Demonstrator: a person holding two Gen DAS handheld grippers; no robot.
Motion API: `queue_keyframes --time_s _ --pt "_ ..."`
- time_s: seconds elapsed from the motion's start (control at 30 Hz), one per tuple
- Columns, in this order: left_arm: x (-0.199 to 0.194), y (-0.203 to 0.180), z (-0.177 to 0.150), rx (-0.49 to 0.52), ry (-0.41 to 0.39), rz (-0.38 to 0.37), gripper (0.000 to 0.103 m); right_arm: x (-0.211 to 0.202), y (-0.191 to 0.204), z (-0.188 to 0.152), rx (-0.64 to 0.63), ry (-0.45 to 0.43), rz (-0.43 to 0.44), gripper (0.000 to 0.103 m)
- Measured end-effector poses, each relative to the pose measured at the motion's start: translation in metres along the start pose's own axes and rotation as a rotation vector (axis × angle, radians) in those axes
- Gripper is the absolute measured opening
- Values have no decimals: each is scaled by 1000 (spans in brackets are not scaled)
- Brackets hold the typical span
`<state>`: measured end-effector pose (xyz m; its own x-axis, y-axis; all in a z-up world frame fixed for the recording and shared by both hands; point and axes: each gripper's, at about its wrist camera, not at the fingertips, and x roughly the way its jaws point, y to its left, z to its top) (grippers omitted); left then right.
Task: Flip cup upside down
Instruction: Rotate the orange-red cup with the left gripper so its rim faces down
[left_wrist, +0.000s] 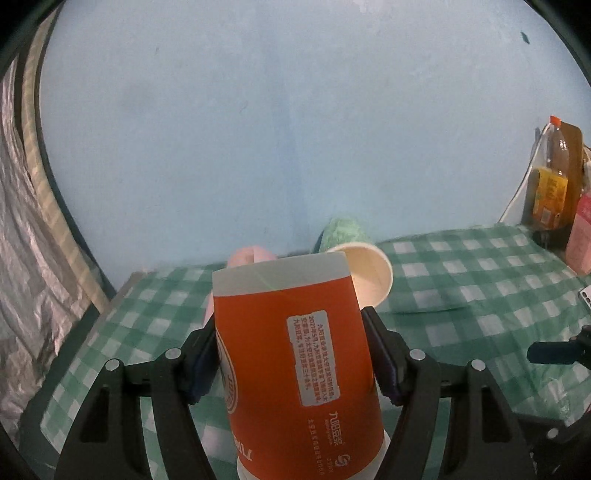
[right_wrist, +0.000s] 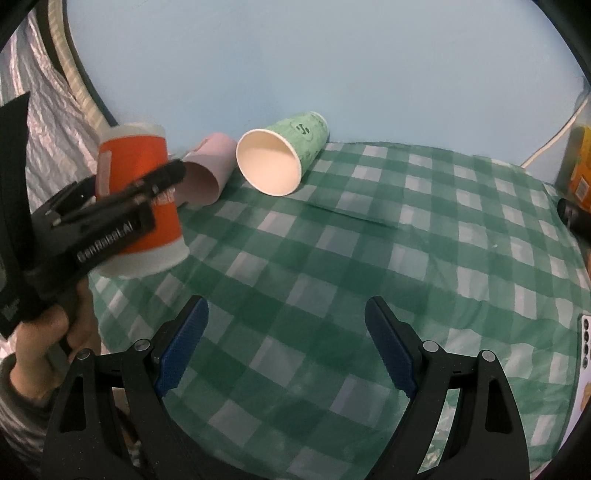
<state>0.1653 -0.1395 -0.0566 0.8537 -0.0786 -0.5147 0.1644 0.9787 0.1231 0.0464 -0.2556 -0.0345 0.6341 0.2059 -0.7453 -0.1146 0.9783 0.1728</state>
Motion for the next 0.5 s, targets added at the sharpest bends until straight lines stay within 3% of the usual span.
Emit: queue_keyframes --time_s 0.23,0.5 --pt "9 5 -28 -14 21 -4 72 1 -9 -4 26 7 2 87" --pt "-13 -6 -45 21 -40 14 72 1 -11 -5 30 14 6 87"
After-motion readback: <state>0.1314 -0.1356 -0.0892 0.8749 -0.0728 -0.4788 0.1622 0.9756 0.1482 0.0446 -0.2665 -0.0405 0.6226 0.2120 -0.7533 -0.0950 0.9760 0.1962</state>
